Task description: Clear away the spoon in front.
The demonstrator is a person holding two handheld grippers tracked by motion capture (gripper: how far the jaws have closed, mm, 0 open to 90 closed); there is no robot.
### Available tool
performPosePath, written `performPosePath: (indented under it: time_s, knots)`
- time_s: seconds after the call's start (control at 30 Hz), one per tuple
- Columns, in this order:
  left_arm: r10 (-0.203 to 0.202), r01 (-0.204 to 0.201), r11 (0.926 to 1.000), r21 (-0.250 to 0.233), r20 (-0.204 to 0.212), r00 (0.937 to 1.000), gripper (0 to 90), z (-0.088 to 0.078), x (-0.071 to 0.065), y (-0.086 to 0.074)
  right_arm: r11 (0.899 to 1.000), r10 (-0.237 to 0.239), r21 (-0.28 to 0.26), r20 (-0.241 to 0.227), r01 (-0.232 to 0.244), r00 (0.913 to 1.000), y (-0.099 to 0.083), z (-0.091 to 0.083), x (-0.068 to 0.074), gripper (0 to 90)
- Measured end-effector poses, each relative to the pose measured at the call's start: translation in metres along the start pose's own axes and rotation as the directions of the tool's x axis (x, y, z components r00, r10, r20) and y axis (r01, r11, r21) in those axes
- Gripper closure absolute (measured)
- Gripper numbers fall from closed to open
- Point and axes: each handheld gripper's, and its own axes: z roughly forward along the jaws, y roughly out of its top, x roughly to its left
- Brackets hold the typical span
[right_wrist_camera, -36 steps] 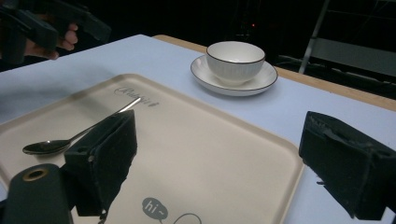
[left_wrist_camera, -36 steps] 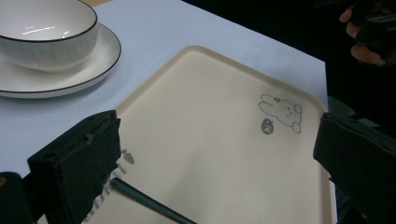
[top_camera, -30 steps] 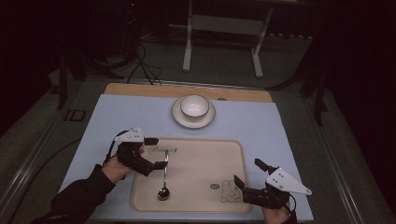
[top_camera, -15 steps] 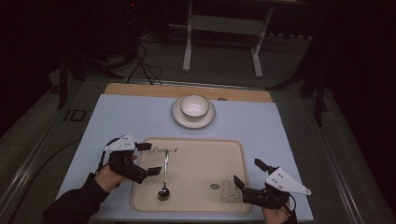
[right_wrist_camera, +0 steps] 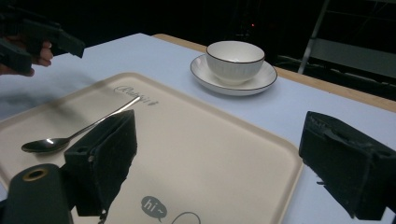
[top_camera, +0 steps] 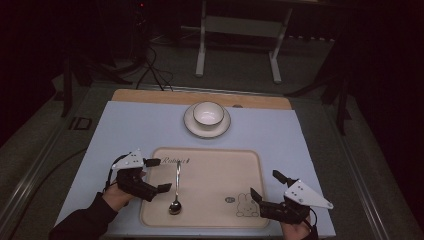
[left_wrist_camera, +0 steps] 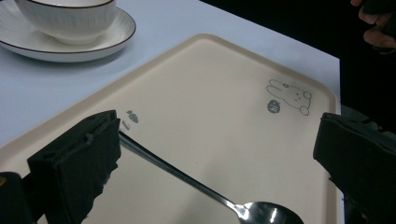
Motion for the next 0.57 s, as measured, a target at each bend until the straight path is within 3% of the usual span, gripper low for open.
performPosePath:
  time_s: [0.13, 0.57]
  knots:
    - [0.022, -0.022, 0.9998, 0.002, -0.024, 0.9995, 1.4, 0.0008, -0.0010, -0.0024, 1.000, 0.003, 0.002, -0.002, -0.003, 1.0000, -0.0006, 0.0000, -0.0006, 11.4]
    - [0.011, -0.011, 0.9999, 0.008, -0.035, 0.9993, 1.4, 0.0019, 0.0049, -0.0072, 1.000, 0.014, 0.009, -0.002, -0.014, 0.9999, -0.0017, 0.0005, -0.0026, 11.4]
